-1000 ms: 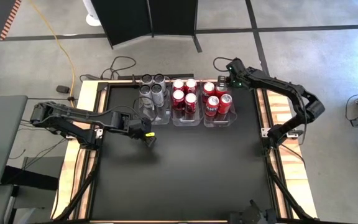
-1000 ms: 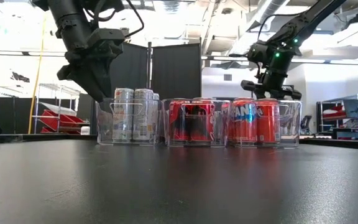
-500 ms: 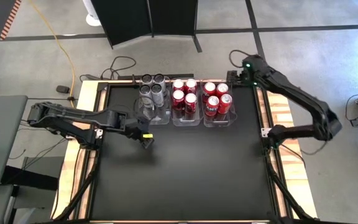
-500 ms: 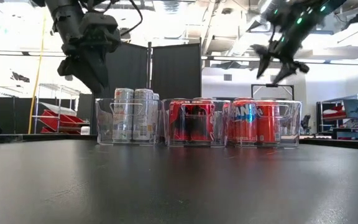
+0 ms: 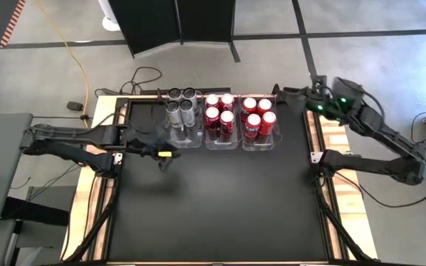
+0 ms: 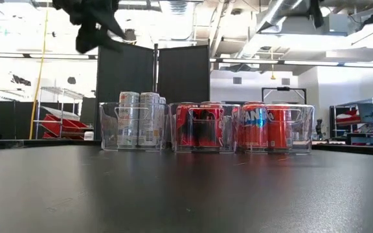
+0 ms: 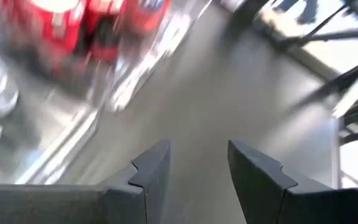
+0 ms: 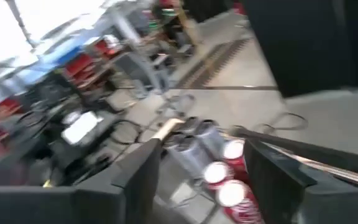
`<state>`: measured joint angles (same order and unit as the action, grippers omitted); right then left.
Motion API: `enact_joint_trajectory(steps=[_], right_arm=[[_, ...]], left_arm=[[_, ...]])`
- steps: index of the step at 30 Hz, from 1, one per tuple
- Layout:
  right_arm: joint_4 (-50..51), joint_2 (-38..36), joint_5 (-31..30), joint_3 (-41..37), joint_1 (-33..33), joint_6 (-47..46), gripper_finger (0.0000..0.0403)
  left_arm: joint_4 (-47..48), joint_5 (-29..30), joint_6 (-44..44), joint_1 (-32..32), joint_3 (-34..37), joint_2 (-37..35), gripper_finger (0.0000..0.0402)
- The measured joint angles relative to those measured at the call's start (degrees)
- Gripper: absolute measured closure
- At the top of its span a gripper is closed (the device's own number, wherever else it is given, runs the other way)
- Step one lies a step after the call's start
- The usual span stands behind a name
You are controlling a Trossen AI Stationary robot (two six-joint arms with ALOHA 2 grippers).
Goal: Sort soda cans
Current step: Return to Home Position
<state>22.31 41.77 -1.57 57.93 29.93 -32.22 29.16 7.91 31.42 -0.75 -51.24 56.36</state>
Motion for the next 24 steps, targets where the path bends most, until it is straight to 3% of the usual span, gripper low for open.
enact_joint_trajectory(steps=[6, 12, 16, 20, 24], right_arm=[[0.7, -2.1, 0.2, 0.0, -8.7, 1.3, 0.0271], [3.9, -2.1, 0.9, 0.0, -19.9, 5.6, 0.0386], [12.7, -2.1, 1.1, 0.0, -26.8, -0.5, 0.0389], [23.4, -1.7, -2.1, 0.0, -32.6, -13.0, 0.0394], [24.2, -1.5, -5.4, -0.1, -38.0, -10.5, 0.0400]], left_arm=[[-9.2, 0.2, -8.1, 0.9, 0.0, -4.6, 0.0256], [-18.5, 0.9, -14.7, 4.0, 0.0, -7.7, 0.0326], [-16.6, 2.3, -15.1, 5.0, 0.0, -9.2, 0.0390], [-9.9, 2.3, -13.1, 5.1, 0.0, -10.2, 0.0396], [-3.3, 2.3, -11.2, 5.1, 0.0, -10.4, 0.0400]])
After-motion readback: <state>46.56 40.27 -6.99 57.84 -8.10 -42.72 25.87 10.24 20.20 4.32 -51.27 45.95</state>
